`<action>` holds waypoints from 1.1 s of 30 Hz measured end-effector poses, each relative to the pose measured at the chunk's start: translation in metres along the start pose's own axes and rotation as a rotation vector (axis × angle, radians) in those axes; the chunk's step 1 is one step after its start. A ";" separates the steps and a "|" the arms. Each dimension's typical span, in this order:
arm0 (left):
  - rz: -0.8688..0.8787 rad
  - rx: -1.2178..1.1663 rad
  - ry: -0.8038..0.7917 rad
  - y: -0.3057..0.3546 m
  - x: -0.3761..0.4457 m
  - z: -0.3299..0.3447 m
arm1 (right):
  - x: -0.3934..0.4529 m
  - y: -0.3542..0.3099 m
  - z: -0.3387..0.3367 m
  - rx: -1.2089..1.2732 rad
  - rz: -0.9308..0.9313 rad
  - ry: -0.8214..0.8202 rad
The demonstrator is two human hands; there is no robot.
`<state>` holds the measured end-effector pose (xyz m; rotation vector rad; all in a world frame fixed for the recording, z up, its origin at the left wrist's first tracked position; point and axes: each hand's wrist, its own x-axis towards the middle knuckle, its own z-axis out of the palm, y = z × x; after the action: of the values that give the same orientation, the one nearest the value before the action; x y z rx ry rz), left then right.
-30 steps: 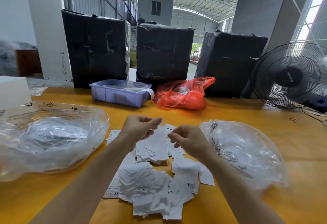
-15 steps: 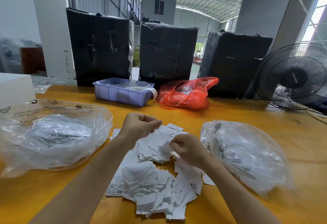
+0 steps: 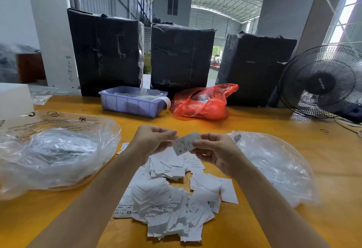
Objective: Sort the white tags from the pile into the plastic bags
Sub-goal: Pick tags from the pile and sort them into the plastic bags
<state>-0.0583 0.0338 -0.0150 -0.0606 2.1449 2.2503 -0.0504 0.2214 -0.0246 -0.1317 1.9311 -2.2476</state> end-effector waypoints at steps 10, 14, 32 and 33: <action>-0.006 0.079 -0.095 -0.001 -0.002 0.006 | -0.002 -0.013 0.004 0.118 -0.262 0.174; -0.008 0.086 -0.115 -0.001 -0.004 0.008 | -0.007 -0.013 0.008 0.057 -0.324 0.153; -0.050 -0.047 -0.178 0.000 -0.003 0.006 | -0.011 -0.009 0.015 -0.399 -0.526 0.176; -0.056 -0.057 -0.178 0.000 -0.003 0.006 | -0.011 -0.009 0.015 -0.413 -0.530 0.177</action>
<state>-0.0553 0.0401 -0.0143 0.0741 1.9656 2.1950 -0.0380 0.2100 -0.0130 -0.5768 2.6995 -2.1534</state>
